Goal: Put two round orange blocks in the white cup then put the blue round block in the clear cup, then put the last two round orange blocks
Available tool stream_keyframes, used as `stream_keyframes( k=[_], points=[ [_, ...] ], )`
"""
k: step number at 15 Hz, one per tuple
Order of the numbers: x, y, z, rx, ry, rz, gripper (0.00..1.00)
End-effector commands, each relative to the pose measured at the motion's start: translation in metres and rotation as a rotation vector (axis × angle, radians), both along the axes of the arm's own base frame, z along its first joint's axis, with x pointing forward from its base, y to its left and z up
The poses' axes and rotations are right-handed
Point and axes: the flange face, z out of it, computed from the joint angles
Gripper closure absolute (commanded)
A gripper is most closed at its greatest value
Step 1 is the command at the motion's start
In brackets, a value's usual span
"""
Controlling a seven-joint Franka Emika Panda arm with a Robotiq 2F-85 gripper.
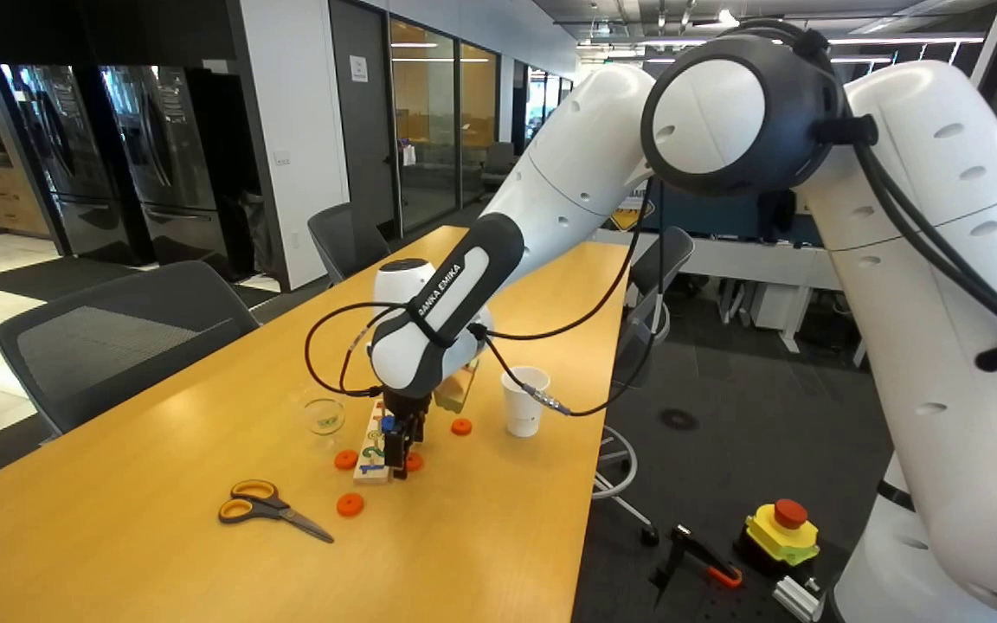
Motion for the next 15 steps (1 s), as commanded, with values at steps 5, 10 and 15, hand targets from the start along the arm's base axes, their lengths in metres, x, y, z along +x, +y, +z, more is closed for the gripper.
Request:
stream_keyframes(
  k=[5,10,15],
  points=[
    [0.009,-0.0011,0.0079,-0.067,0.014,0.046,0.0],
    [0.0056,0.0018,0.0053,-0.048,0.039,0.047,0.0],
    [0.0063,0.0064,0.0056,-0.02,0.046,0.042,0.27]
  ],
)
